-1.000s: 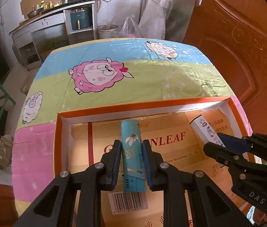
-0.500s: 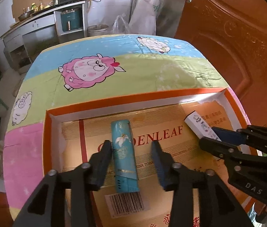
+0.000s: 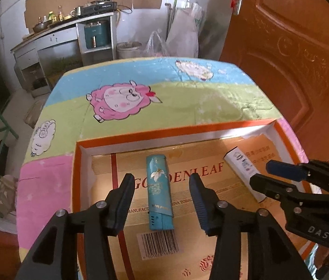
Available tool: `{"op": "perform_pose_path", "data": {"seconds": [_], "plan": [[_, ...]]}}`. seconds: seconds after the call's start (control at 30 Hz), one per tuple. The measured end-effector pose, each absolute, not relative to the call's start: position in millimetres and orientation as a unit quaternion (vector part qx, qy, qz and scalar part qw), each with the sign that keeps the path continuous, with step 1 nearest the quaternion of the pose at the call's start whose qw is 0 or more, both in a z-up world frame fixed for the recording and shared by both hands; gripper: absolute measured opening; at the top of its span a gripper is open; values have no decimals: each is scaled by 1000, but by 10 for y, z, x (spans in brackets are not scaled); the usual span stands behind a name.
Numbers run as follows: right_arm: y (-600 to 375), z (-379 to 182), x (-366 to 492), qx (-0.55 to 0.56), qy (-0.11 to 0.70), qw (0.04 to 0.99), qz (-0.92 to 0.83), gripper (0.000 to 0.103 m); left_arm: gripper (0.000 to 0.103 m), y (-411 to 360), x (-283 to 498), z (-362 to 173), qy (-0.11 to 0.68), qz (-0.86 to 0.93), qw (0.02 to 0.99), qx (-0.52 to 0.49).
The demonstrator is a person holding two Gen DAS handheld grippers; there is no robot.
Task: Organize rigid objects
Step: 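Withdraw both tools from the tray back toward the remaining items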
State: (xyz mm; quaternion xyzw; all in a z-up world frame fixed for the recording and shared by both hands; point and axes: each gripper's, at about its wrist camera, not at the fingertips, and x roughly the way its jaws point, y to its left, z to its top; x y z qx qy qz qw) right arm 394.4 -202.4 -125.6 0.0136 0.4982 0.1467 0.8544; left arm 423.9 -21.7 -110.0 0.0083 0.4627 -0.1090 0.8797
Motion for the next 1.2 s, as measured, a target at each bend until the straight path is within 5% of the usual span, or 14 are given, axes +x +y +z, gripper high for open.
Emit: {"op": "perform_pose_path", "data": {"seconds": [0.93,1.0,1.2], "plan": [[-2212,-747,2662,18,454,877,154,41,48,13,2921,-265,371,-98,923,-9],[-2214,-746,2552,21,452,878,156,49,48,28,2797,-227,367,-99,925,-7],[-2219,-761,2198,28,448,879,161,50,48,85,2464,-208,365,-99,926,-7]]}}
